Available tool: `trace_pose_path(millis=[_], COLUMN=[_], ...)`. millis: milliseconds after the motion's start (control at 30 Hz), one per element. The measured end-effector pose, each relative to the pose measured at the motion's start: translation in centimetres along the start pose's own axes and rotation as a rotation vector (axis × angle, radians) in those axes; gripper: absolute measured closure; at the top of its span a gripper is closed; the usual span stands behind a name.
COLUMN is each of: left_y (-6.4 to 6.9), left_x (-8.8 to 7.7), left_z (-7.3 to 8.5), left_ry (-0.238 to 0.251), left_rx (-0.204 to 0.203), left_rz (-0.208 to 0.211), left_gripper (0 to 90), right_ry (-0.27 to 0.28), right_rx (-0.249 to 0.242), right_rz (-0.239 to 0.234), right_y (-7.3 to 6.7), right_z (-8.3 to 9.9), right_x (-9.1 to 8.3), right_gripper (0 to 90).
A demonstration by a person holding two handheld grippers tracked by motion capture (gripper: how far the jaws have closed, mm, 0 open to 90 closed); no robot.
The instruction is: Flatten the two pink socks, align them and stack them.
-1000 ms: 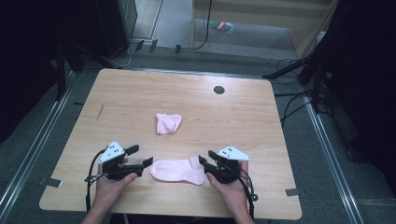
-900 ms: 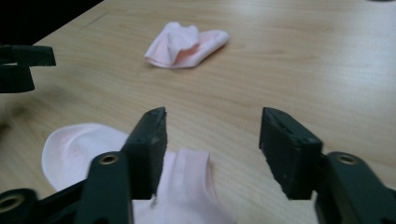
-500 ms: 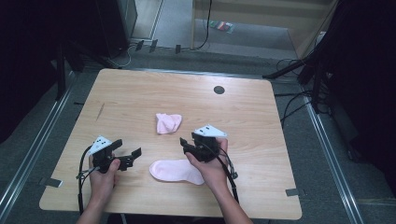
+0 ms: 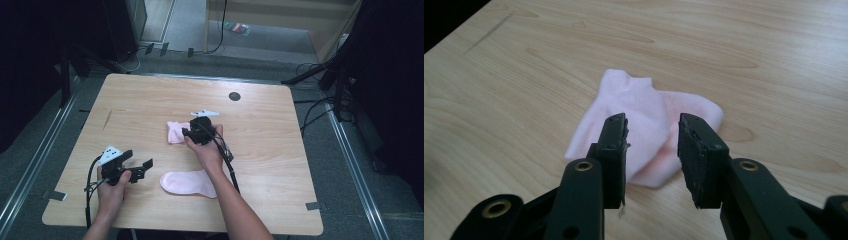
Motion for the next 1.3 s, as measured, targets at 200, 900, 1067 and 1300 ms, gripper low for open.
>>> trace_pose_path(millis=[200, 900, 1067, 1300], left_y=[0.0, 0.1, 0.1, 0.2], left_x=[0.0, 2.0, 1.9, 2.1], left_z=[0.0, -0.7, -0.6, -0.5], left_ry=[-0.001, -0.051, -0.032, -0.039], left_rx=[-0.002, 0.001, -0.002, 0.003], left_rz=[0.001, -0.066, -0.068, -0.061], left_gripper=[6.0, 14.0, 14.4, 14.5], right_ry=[-0.024, -0.043, -0.03, -0.047], right_rx=[0.049, -0.001, 0.063, 0.007], right_rz=[0.063, -0.01, -0.059, -0.011], right_y=[-0.1, -1.3, -1.2, -2.4], right_z=[-0.6, -1.0, -1.1, -0.7], right_x=[2.8, 2.6, 3.5, 5.5], right_gripper=[57.5, 90.0, 75.2, 58.6])
Point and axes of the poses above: each handheld gripper's, and its own axes: x roughly forward along the jaws, z roughly out of its underside, y roughly to its right, the point moved 5 cm from there along x, roughly forward along the jaws, and after that the axes turned 11 degrees about z, right-handed, at the moved point
